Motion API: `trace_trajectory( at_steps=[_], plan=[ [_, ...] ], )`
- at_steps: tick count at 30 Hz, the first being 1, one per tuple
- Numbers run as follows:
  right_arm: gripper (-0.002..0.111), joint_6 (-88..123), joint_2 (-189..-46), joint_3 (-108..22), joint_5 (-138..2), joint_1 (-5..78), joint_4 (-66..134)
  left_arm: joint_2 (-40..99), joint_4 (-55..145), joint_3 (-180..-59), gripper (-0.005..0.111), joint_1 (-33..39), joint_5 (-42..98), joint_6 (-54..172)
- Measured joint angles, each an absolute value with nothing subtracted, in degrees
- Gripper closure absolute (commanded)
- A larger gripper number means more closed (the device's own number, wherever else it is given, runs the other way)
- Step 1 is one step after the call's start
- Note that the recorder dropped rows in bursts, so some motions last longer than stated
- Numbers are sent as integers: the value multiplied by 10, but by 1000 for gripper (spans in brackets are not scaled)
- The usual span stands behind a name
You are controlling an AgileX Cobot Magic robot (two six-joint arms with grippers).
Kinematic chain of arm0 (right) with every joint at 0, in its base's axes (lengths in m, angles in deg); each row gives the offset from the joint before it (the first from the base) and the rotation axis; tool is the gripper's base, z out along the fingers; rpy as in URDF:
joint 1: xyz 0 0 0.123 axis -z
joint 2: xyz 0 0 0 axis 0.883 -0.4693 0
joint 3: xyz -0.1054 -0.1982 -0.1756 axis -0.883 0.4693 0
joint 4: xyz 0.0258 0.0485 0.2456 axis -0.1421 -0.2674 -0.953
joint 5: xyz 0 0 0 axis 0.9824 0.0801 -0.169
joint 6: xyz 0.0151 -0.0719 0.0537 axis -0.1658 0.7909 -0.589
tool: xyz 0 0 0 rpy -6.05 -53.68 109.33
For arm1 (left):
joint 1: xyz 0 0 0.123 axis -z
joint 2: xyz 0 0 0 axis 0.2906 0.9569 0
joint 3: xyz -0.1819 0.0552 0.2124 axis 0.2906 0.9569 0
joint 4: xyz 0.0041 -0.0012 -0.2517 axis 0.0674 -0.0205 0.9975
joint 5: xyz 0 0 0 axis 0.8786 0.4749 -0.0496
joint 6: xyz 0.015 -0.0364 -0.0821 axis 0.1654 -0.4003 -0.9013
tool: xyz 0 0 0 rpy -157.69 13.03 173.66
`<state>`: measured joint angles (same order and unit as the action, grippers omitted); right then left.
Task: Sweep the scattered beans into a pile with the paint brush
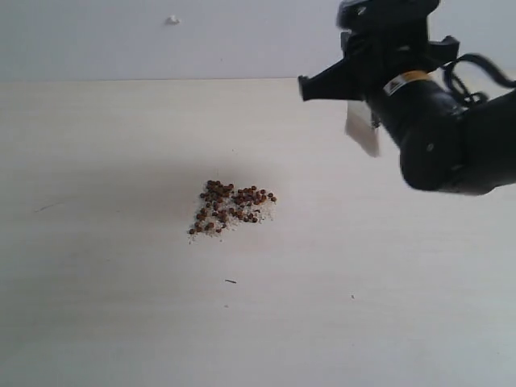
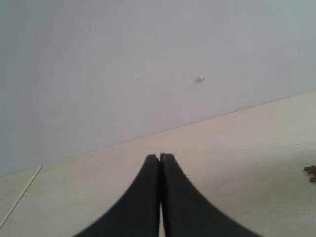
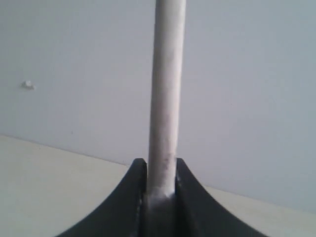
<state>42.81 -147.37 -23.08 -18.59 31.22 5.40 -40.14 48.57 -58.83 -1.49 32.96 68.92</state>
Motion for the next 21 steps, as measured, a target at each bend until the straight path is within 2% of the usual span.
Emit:
trace_trajectory(
  at_steps=[10, 21],
  plan=[
    [108, 567, -1615, -235, -47, 215, 40, -401, 486, -588, 107, -15, 330, 689],
    [108, 646, -1711, -288, -41, 208, 78, -401, 486, -588, 107, -15, 330, 689]
  ],
)
